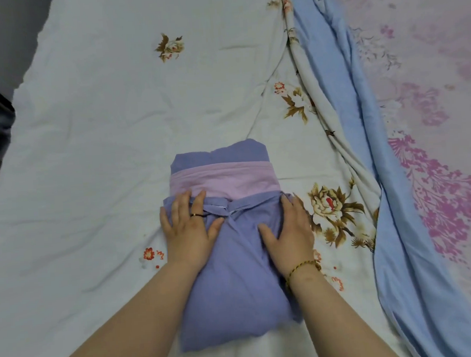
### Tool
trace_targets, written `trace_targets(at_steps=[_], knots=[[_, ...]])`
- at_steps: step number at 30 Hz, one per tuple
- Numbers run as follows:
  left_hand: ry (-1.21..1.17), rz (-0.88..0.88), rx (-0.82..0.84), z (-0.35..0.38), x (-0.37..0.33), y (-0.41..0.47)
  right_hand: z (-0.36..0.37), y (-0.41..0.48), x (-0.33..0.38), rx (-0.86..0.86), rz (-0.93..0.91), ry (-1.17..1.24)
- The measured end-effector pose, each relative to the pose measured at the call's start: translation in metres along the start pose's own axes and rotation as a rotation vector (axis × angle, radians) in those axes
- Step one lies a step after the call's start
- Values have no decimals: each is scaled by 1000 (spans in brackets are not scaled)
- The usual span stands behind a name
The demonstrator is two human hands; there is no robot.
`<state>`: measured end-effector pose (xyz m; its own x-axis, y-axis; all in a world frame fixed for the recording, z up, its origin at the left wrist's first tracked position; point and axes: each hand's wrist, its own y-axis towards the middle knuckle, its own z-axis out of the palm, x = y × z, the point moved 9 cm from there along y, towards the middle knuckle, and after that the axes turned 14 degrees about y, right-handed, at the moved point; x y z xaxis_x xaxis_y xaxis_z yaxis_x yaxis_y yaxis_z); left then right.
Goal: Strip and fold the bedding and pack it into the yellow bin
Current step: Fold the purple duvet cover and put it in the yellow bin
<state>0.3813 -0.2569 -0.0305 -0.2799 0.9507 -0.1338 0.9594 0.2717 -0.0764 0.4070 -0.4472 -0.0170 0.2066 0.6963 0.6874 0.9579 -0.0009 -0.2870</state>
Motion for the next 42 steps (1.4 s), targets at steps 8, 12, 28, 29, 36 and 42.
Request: trace_targets(at_steps=[8,12,28,29,36,42], knots=[[-26,-34,-68,-51,32,-2,10,-76,-47,89,317,481],[-83,74,-245,-72,4,5,11,-81,-48,107,273,424],[366,332,420,-3,-54,94,14,-114,-86,-275,584,835],[368,338,450,-2,-55,96,23,-124,-90,-311,684,950],[309,277,451,-11,-45,93,88,-140,-66,-216,771,1594],[128,143,410,-26,-22,81,83,-143,-64,-254,697,1488]])
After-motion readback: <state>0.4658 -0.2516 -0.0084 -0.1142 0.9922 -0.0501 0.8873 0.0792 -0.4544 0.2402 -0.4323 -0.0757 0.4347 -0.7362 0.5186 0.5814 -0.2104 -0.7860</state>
